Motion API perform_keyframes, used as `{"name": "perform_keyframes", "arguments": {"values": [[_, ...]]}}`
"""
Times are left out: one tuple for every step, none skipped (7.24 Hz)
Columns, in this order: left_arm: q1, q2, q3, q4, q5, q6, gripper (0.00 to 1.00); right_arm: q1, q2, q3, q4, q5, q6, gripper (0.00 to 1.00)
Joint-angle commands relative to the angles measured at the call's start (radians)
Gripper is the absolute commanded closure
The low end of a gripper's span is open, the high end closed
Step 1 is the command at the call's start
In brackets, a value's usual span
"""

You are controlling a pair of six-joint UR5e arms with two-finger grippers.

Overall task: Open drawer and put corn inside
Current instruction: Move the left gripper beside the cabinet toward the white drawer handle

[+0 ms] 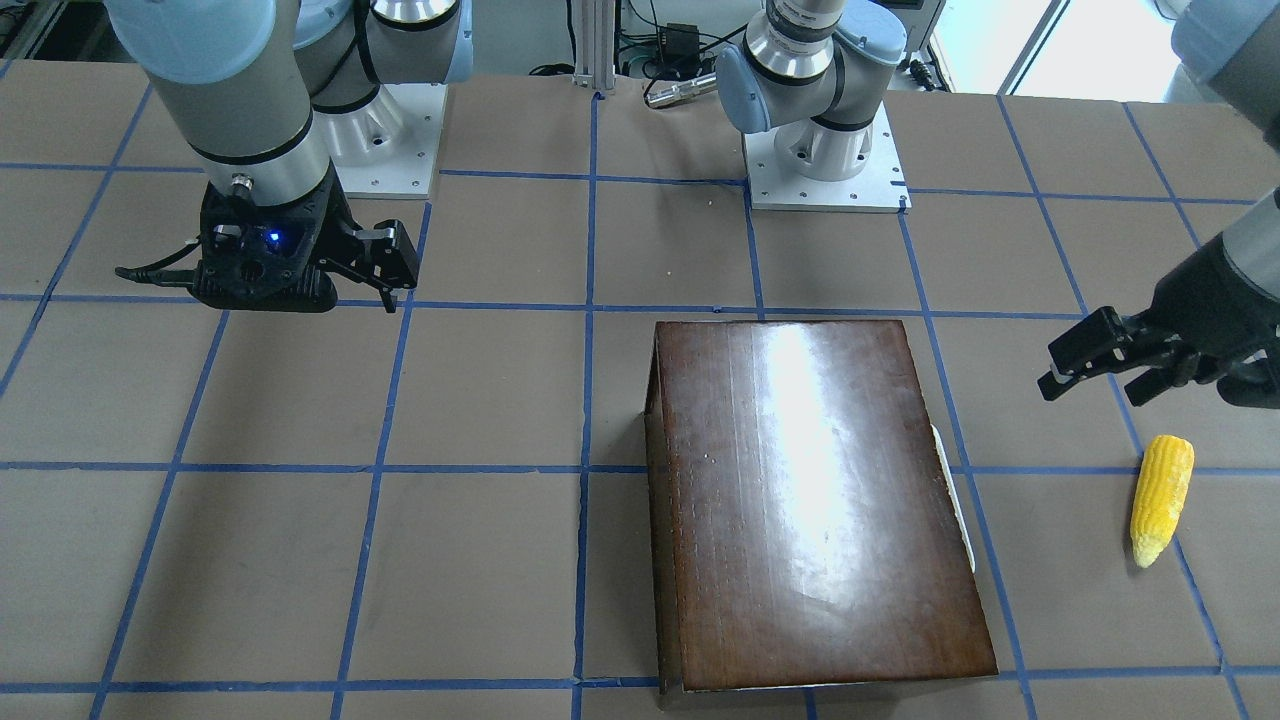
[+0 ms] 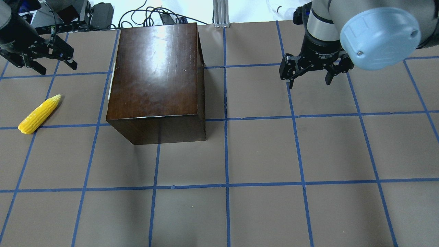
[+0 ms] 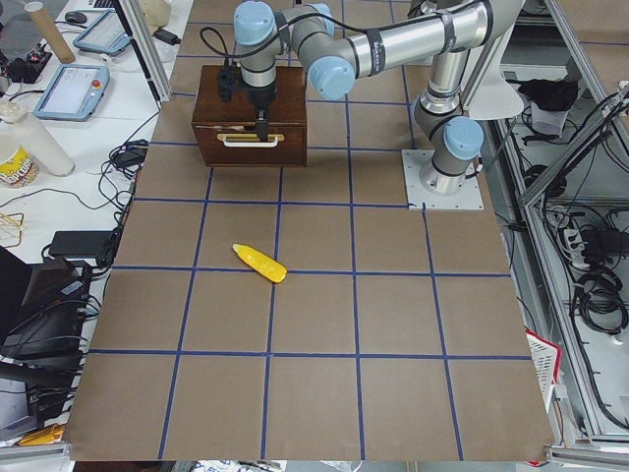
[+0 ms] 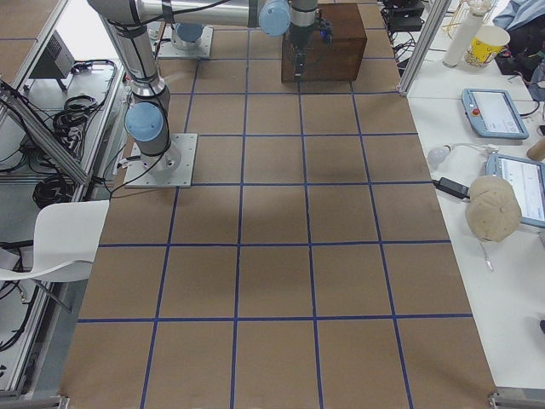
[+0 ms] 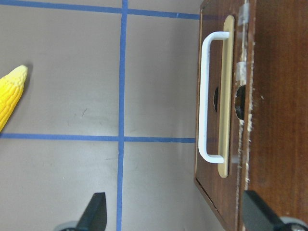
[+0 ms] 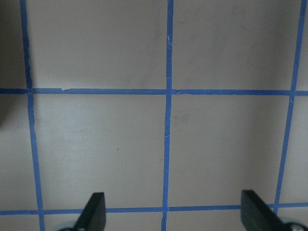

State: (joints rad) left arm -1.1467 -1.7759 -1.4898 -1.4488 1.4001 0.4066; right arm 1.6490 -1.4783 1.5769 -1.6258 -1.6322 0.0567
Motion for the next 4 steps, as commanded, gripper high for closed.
{"name": "perform_keyframes", "arguments": {"values": [[0.025,-0.089,-0.012,0.100,-0.033,0.060,0.00,0.000,0.001,0.000,0.001,0.000,0.000,0.00],[0.024,-0.114,-0.010,0.110,-0.068,0.061,0.00,0.000,0.001,0.000,0.001,0.002,0.000,0.00],[0.022,-0.134,-0.010,0.113,-0.114,0.063,0.00,0.000,0.001,0.000,0.000,0.002,0.000,0.00],[0.018,-0.155,-0.010,0.126,-0.139,0.063,0.00,0.000,0.001,0.000,0.001,0.002,0.000,0.00]]}}
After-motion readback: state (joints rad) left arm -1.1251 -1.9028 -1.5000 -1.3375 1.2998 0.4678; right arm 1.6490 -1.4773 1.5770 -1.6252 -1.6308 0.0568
